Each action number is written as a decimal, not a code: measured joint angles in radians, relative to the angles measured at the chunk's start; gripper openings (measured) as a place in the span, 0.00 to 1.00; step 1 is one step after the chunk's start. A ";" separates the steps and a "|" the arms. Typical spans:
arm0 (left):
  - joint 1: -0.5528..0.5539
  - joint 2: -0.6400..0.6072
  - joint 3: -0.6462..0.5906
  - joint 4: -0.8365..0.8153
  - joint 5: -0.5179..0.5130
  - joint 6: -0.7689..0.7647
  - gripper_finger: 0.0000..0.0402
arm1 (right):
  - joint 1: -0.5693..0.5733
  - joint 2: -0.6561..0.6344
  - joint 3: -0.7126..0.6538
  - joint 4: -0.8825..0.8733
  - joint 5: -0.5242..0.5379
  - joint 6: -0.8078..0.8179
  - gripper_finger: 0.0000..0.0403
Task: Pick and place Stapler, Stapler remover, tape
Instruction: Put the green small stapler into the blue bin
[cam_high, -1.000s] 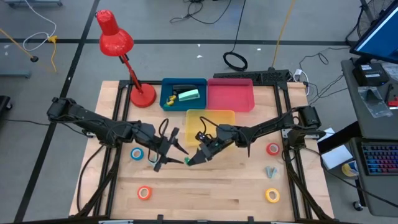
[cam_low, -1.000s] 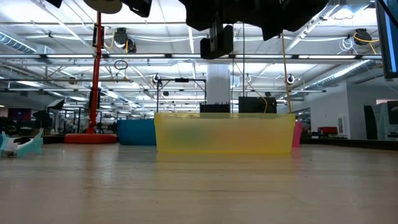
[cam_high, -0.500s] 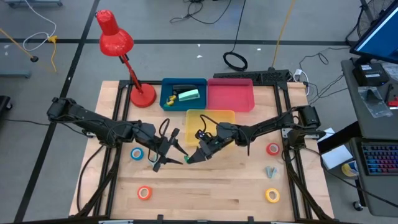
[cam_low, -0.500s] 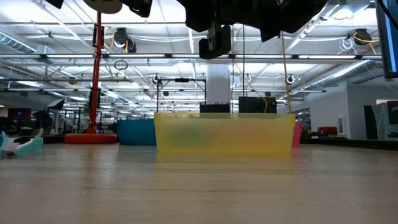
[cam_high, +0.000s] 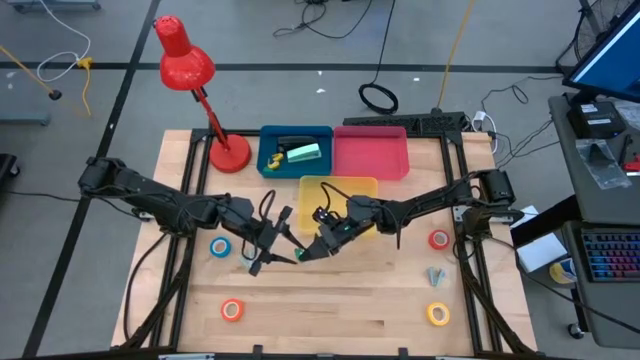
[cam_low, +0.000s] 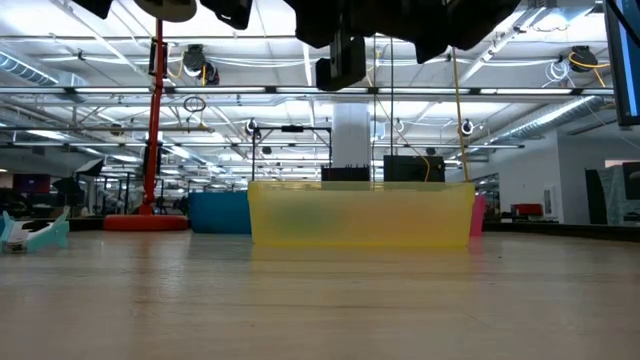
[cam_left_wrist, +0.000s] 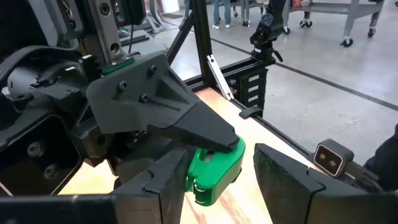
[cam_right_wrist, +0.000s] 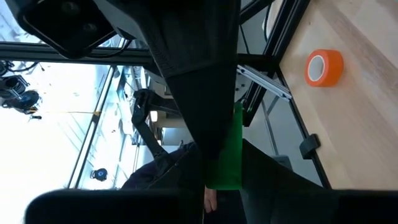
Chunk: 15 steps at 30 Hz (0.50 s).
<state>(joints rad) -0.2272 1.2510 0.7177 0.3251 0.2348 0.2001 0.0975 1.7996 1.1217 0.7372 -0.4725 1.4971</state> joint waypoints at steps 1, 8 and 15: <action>-0.001 0.000 0.000 0.003 0.000 0.000 0.46 | 0.000 0.000 0.000 0.000 0.000 0.000 0.14; 0.011 0.022 0.000 0.029 0.040 0.000 0.32 | 0.001 0.000 0.000 -0.007 -0.008 0.001 0.14; 0.021 0.021 0.000 0.029 0.084 -0.002 0.19 | 0.001 -0.001 0.000 -0.012 -0.017 -0.001 0.14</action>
<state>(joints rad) -0.2062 1.2724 0.7177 0.3538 0.3184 0.1981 0.0986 1.7984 1.1217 0.7255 -0.4890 1.4960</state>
